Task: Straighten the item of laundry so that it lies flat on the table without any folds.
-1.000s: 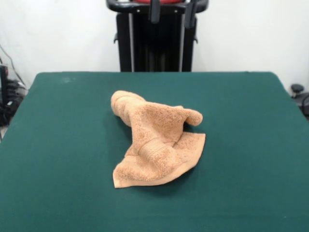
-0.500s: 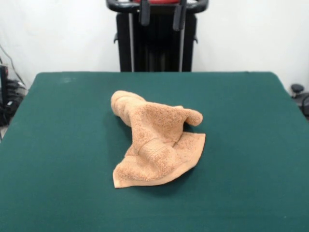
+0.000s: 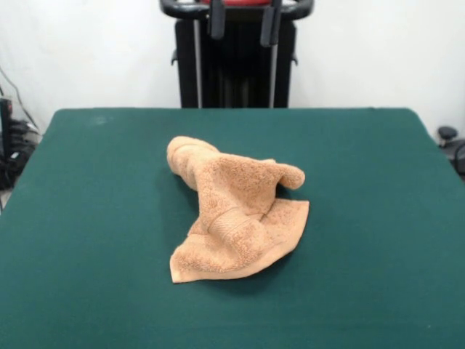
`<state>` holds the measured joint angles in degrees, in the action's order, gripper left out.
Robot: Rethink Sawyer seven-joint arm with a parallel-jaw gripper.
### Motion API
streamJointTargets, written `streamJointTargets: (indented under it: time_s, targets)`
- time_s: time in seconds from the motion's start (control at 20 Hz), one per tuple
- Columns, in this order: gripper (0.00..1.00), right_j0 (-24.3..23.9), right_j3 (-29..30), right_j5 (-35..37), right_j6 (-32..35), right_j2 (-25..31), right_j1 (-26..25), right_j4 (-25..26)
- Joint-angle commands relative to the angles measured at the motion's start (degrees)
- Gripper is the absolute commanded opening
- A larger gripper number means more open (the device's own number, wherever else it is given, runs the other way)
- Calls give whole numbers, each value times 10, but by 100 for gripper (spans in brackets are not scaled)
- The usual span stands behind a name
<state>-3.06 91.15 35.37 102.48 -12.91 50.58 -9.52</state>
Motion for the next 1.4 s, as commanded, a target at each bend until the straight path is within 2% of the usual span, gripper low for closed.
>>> streamJointTargets:
  time_s: [0.05, 0.4, 0.7, 1.1, 1.2, 1.4]
  targets:
    - [100, 3, -22, 20, 55, 74, -71, 3]
    - [100, 6, -46, 6, 53, 79, -89, 2]
    - [100, 25, -90, 50, 41, 71, -107, 18]
    - [100, 37, -109, 98, 20, 85, -108, 14]
    - [100, 41, -124, 115, 33, 80, -114, 12]
    - [100, 53, -146, 129, 104, 52, -126, -8]
